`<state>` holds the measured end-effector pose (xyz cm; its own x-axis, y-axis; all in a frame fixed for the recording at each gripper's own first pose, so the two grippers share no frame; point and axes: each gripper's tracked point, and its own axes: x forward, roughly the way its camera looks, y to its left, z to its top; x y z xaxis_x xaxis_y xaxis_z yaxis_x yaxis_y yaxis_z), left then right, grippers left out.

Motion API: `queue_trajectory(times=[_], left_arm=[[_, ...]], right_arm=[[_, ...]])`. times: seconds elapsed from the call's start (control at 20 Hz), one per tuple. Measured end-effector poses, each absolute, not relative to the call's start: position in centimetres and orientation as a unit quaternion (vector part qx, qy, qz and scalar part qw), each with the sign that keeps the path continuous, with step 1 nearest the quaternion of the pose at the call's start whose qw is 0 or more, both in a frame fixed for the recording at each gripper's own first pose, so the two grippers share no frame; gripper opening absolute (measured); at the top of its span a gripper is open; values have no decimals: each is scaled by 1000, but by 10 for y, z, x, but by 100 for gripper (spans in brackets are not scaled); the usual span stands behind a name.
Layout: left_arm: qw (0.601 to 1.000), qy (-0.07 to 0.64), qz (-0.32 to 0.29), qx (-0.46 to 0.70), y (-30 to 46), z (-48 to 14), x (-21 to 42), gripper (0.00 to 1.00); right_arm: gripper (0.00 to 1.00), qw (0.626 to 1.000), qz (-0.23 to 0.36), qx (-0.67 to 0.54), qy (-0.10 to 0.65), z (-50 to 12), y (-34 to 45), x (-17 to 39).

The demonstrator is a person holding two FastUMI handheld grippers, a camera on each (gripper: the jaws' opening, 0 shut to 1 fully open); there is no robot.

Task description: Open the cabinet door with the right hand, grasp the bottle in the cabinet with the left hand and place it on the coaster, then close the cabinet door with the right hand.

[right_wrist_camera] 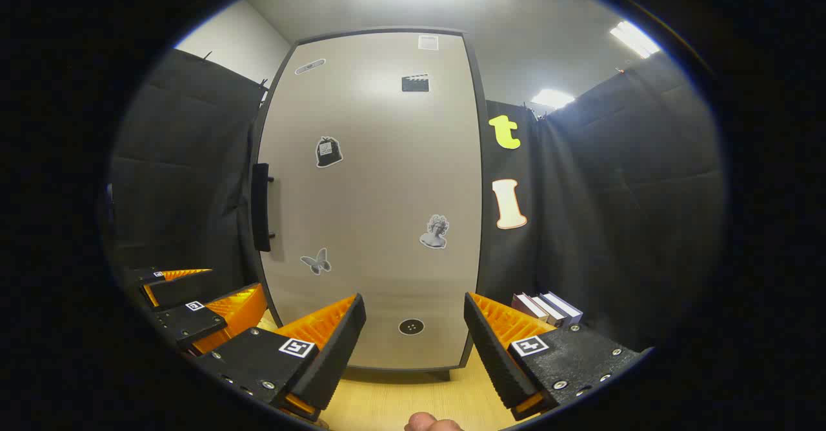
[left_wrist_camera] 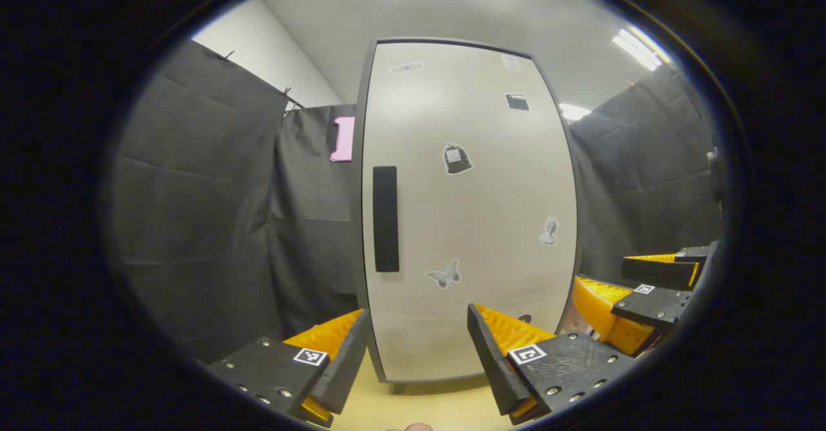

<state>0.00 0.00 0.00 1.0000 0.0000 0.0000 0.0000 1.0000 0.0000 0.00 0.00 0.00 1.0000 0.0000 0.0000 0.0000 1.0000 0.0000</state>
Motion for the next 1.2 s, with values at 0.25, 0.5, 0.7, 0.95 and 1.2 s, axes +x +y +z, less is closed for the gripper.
queue_trajectory(times=[0.25,0.5,0.7,0.95,1.2], left_arm=[[1000,-1,-3,4,1,1,-2,86],[1000,-3,-2,-1,4,2,-10,86],[1000,1,-5,-3,4,-1,-13,86],[1000,-7,-13,-6,4,3,-13,86],[1000,-4,-15,-5,5,2,-8,86]], right_arm=[[95,1000,6,-6,2,-4,2,0],[95,1000,5,-10,6,-8,1,4],[95,1000,2,-7,0,-6,0,-1],[95,1000,-3,-7,-1,-7,1,-2],[95,1000,-9,-7,-5,-3,2,-5]])
